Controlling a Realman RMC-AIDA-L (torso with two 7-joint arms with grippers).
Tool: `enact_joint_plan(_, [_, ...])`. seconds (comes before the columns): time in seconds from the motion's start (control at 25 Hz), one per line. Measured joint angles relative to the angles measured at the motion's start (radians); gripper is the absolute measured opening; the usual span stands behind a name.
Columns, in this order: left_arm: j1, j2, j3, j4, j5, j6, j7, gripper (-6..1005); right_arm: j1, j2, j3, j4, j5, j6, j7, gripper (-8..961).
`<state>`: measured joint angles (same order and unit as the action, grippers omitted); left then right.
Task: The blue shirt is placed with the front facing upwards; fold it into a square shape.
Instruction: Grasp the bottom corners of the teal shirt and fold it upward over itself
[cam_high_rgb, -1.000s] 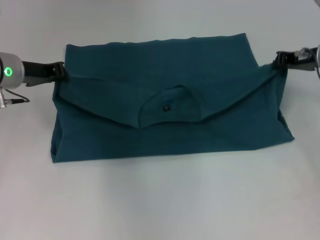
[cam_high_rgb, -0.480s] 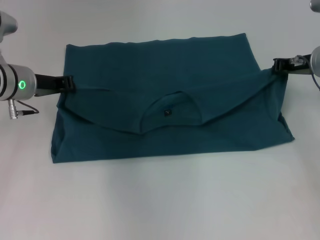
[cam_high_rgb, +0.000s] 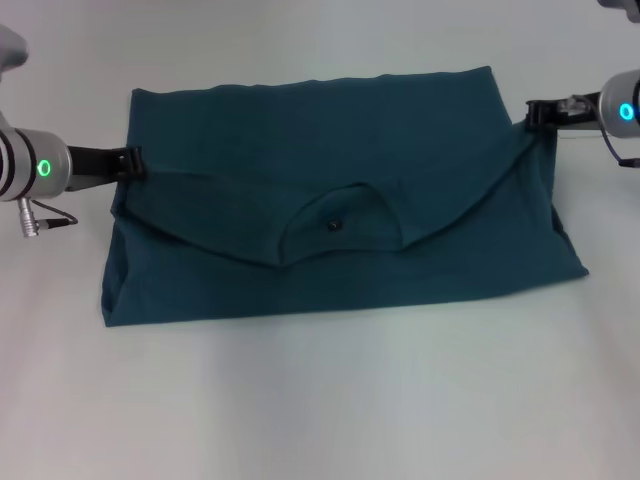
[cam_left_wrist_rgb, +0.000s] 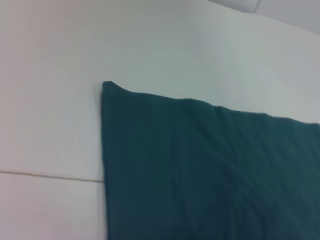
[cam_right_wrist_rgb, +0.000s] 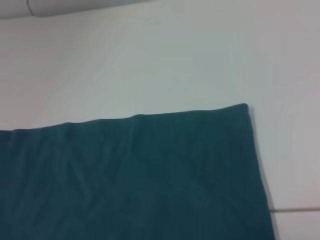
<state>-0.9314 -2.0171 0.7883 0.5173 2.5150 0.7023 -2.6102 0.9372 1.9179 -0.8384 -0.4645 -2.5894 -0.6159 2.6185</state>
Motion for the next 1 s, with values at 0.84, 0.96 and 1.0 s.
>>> enact_joint_plan(0.84, [0.01, -0.029, 0.018, 0.025, 0.075, -0.015, -0.039, 25, -0.003, 0.008, -0.023, 0.01, -0.029, 0.01, -0.007, 5])
enact_joint_plan(0.96, [0.01, -0.032, 0.022, 0.025, 0.074, -0.011, -0.04, 25, 0.001, 0.01, -0.032, 0.01, -0.073, 0.014, -0.002, 41])
enact_joint_plan(1.0, [0.01, -0.033, 0.022, 0.026, 0.074, -0.007, -0.041, 25, 0.001, 0.011, -0.033, 0.01, -0.081, 0.017, 0.0, 59])
